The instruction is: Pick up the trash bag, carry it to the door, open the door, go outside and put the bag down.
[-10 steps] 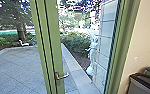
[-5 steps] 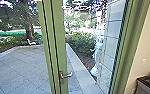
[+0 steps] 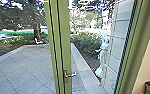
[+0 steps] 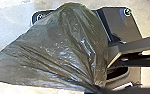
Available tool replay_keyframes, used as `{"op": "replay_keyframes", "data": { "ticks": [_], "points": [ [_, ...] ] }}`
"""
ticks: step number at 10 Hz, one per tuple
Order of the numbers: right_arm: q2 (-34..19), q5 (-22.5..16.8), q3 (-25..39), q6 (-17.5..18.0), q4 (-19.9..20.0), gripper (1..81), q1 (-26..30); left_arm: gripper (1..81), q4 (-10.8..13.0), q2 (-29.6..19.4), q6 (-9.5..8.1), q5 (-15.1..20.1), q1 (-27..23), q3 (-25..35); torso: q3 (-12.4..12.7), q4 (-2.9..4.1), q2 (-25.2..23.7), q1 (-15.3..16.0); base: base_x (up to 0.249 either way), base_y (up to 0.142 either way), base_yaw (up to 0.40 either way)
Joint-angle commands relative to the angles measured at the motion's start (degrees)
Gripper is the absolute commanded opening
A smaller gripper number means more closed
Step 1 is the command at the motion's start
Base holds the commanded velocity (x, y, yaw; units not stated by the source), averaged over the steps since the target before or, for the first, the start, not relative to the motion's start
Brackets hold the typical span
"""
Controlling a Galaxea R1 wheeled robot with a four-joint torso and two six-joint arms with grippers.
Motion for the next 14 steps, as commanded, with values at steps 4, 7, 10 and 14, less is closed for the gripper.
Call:
{"op": "replay_keyframes", "data": {
  "ticks": [4, 7, 10, 14],
  "points": [
    [-1.96, -2.64, 0.1, 0.53, 0.24, 81.1, 1.72, 1.0, 0.74, -1.7, 0.24, 3.1, -2.38, -0.26, 0.0, 0.0, 0.0, 0.0, 0.0, 0.0, 0.16],
    [-1.87, -2.73, 0.01, 0.45, 0.15, 81.1, 1.8, 1.0, 1.09, -1.7, 0.24, 3.1, -2.38, -0.26, 0.0, 0.0, 0.0, 0.0, 0.0, 0.0, 0.197],
    [-1.78, -2.73, -0.08, 0.45, 0.07, 81.1, 1.8, 1.0, 1.18, -1.61, 0.24, 3.1, -2.38, -0.26, 0.0, 0.0, 0.0, -0.02, 0.0, 0.0, 0.208],
    [-1.52, -2.73, -0.17, 0.45, -0.02, 81.1, 1.89, 1.0, 1.18, -1.61, 0.24, 3.1, -2.38, -0.26, 0.0, 0.0, 0.0, -0.02, 0.0, 0.0, 0.208]
  ]
}}
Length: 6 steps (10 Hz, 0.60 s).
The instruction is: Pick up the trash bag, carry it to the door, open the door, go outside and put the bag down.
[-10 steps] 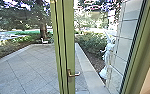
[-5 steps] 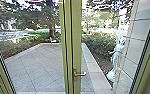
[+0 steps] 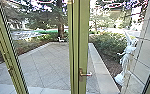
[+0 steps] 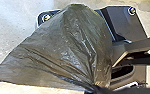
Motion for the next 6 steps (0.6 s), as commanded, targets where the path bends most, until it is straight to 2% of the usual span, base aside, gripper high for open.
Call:
{"op": "replay_keyframes", "data": {
  "ticks": [1, 6],
  "points": [
    [-0.49, -2.86, -0.07, 0.09, -0.22, 81.1, 2.09, 1.0, 0.77, -0.81, 0.26, 3.04, -2.4, 0.0, 0.0, 0.0, 0.0, 0.0, 0.0, 0.0, 0.208],
    [-0.23, -2.86, -0.42, 0.09, -0.48, 81.1, 2.09, 1.0, 0.77, -0.81, 0.26, 3.21, -2.31, 0.0, 0.0, 0.0, 0.0, 0.0, 0.0, 0.0, 0.208]
  ]
}}
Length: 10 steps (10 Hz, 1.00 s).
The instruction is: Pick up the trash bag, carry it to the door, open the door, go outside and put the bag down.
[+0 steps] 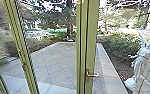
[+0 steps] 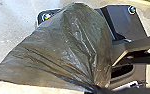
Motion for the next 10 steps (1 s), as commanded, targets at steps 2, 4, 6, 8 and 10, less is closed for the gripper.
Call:
{"op": "replay_keyframes", "data": {
  "ticks": [2, 4, 6, 8, 10],
  "points": [
    [-0.58, -2.78, -0.03, 0.09, -0.43, 81.1, 2.06, 1.0, 0.77, -0.84, 0.24, 3.04, -2.33, 0.0, 0.0, 0.0, 0.0, 0.02, 0.0, 0.0, 0.214],
    [-0.58, -2.78, -0.03, 0.0, -0.43, 81.1, 2.06, 1.0, 0.85, -0.84, 0.24, 3.04, -2.33, 0.0, 0.0, 0.0, 0.0, 0.0, 0.0, 0.0, 0.221],
    [-0.58, -2.78, -0.03, 0.0, -0.43, 81.1, 1.97, 1.0, 0.85, -0.75, 0.24, 3.04, -2.33, 0.0, 0.0, 0.0, 0.0, 0.0, 0.0, 0.0, 0.22],
    [-0.58, -2.78, -0.03, 0.0, -0.43, 81.1, 1.97, 1.0, 1.29, -0.67, 0.24, 3.04, -2.33, 0.0, 0.0, 0.0, 0.0, 0.0, 0.0, 0.0, 0.22],
    [-0.4, -2.78, -0.03, 0.0, -0.61, 81.1, 2.06, 1.0, 1.56, -0.67, 0.24, 3.04, -2.33, 0.0, 0.0, 0.0, 0.0, 0.0, 0.0, 0.0, 0.217]
  ]
}}
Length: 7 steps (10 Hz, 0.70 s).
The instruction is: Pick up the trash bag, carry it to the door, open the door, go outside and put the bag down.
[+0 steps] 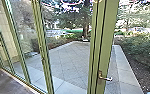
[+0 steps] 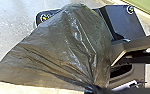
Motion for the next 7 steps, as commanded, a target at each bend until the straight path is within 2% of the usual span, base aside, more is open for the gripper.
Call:
{"op": "replay_keyframes", "data": {
  "ticks": [1, 5, 7],
  "points": [
    [-0.48, -2.73, 0.12, 0.0, -0.52, 81.1, 2.22, 1.0, 0.86, -0.85, 0.26, 3.02, -2.33, 0.0, 0.0, 0.0, 0.0, 0.0, 0.0, 0.0, 0.193],
    [-0.48, -2.73, 0.12, 0.0, -0.52, 81.1, 2.31, 1.0, 0.95, -0.85, 0.26, 3.02, -2.33, 0.0, 0.0, 0.0, 0.0, 0.0, 0.0, 0.0, 0.116],
    [-0.4, -2.73, 0.12, 0.0, -0.43, 81.1, 2.31, 1.0, 0.86, -0.85, 0.26, 3.02, -2.32, -0.09, 0.0, 0.0, 0.0, 0.0, 0.0, 0.0, 0.0]
  ]
}}
